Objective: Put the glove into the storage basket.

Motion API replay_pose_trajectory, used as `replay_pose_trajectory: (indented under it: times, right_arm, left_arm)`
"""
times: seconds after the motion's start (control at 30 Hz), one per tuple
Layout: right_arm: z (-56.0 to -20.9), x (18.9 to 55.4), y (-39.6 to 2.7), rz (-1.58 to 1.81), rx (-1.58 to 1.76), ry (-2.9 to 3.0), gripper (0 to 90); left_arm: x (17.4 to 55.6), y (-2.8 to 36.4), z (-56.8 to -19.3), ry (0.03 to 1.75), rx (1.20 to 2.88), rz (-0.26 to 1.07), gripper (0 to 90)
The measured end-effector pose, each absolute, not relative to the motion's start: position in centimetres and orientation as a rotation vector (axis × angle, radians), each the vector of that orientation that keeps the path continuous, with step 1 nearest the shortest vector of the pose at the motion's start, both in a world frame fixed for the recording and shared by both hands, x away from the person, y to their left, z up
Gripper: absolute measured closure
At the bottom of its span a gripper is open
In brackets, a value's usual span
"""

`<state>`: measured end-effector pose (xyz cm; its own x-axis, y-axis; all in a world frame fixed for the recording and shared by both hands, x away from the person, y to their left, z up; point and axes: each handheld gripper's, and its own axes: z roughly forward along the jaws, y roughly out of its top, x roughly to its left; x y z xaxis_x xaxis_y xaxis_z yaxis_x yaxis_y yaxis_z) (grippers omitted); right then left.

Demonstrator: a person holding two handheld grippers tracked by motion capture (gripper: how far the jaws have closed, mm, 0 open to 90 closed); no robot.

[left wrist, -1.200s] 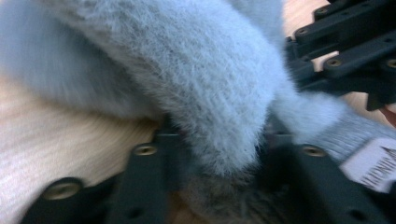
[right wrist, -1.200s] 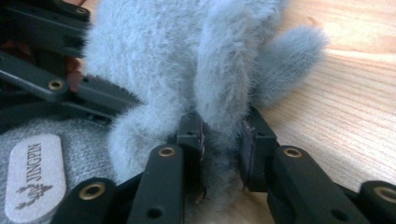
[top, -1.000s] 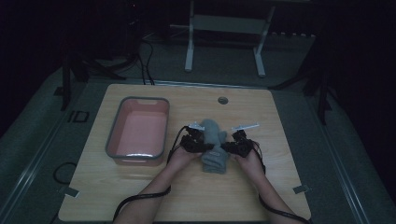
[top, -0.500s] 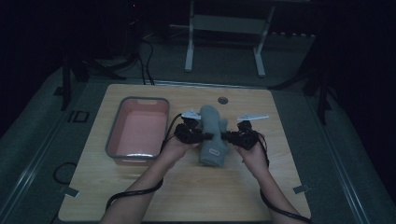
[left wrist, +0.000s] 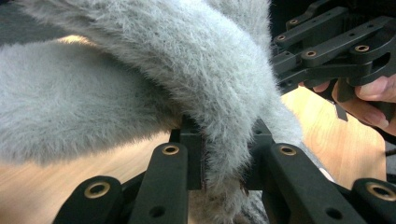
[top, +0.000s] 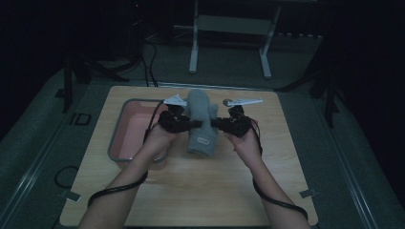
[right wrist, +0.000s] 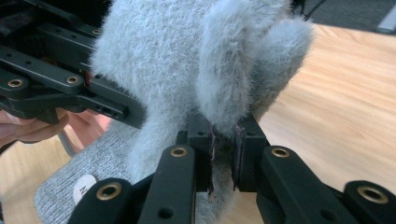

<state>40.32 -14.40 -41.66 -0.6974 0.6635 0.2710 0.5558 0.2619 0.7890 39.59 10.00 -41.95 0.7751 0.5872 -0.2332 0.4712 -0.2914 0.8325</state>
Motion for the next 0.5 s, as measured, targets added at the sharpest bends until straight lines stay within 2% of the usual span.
replay_pose_trajectory:
  times: [0.5]
  right_arm:
    - [-39.8, 41.4, -2.8, 1.472, 1.028, 2.516, 80.6]
  left_arm:
    - [38.2, 21.4, -40.1, 0.913, 1.932, 0.224, 76.7]
